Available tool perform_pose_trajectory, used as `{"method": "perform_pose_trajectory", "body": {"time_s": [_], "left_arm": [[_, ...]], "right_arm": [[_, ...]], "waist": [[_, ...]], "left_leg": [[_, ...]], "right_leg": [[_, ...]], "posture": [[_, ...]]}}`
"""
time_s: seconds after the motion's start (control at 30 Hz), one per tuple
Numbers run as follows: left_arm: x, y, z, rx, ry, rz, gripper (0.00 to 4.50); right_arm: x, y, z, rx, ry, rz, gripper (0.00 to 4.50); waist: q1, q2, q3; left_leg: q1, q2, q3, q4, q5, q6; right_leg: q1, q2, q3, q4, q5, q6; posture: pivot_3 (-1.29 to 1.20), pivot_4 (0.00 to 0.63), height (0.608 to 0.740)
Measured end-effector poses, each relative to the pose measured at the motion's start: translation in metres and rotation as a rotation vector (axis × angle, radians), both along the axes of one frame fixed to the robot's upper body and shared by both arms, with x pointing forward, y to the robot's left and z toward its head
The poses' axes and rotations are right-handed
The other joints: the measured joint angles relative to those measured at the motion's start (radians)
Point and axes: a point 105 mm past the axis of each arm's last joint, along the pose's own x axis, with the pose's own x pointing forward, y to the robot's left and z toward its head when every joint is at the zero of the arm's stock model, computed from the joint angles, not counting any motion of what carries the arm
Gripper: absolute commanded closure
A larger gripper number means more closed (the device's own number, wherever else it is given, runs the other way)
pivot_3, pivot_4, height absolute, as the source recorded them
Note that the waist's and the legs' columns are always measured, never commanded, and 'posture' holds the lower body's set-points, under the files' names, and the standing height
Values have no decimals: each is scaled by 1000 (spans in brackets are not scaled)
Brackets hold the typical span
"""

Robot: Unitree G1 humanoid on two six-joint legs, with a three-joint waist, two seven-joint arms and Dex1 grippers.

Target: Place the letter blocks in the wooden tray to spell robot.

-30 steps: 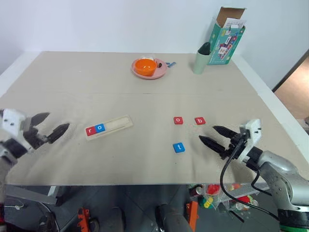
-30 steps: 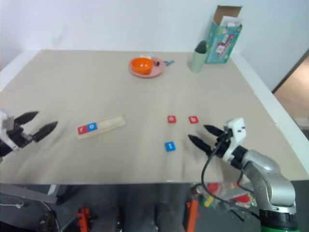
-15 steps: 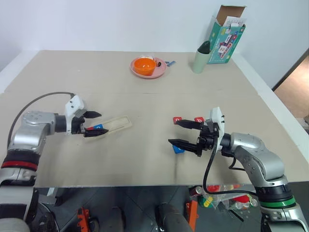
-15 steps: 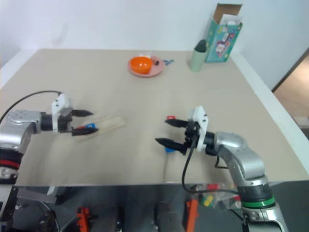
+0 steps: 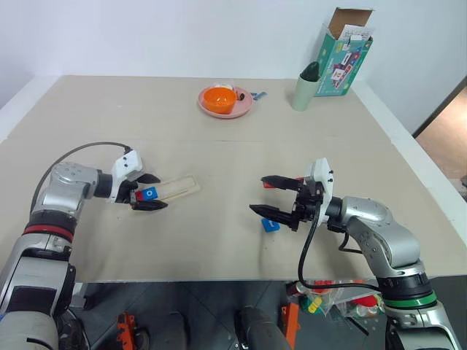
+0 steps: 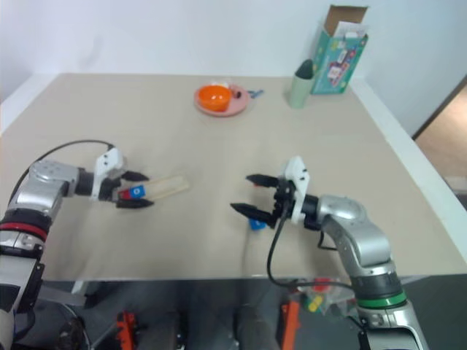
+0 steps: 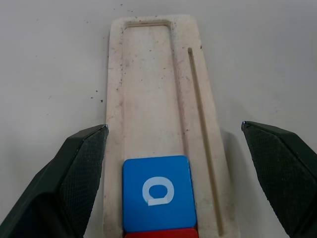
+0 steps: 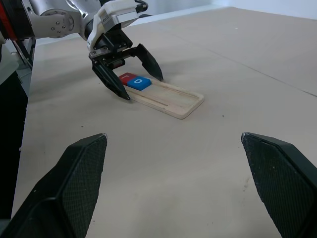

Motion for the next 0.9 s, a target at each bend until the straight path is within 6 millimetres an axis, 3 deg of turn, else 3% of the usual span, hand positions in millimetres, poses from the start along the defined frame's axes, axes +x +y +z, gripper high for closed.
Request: {"method": "perform_pose_trajectory", "body": {"time_s": [0.53,0.63,0.9], "left_arm": [[3,5,-8,8,10,38,0],[3,5,-8,-1,18,45,1184],[2,5,-7,1,16,35,1289]], "right_arm": [[1,-1,-1,-3,-6,-4,19],[2,-2,-2,-3,-4,-8,0],[1,-4,-4,1,-18,-5,0]], "waist": [[0,0,0],[0,0,0],[0,0,0]], "left_leg": [[0,0,0,2,0,0],[0,0,0,2,0,0],[0,0,-1,1,0,0]], "right_leg": [[1,0,0,1,1,0],[1,0,0,1,1,0],[1,0,0,1,1,1]], "posture": [[0,150,740],[0,150,740],[0,150,740]]}}
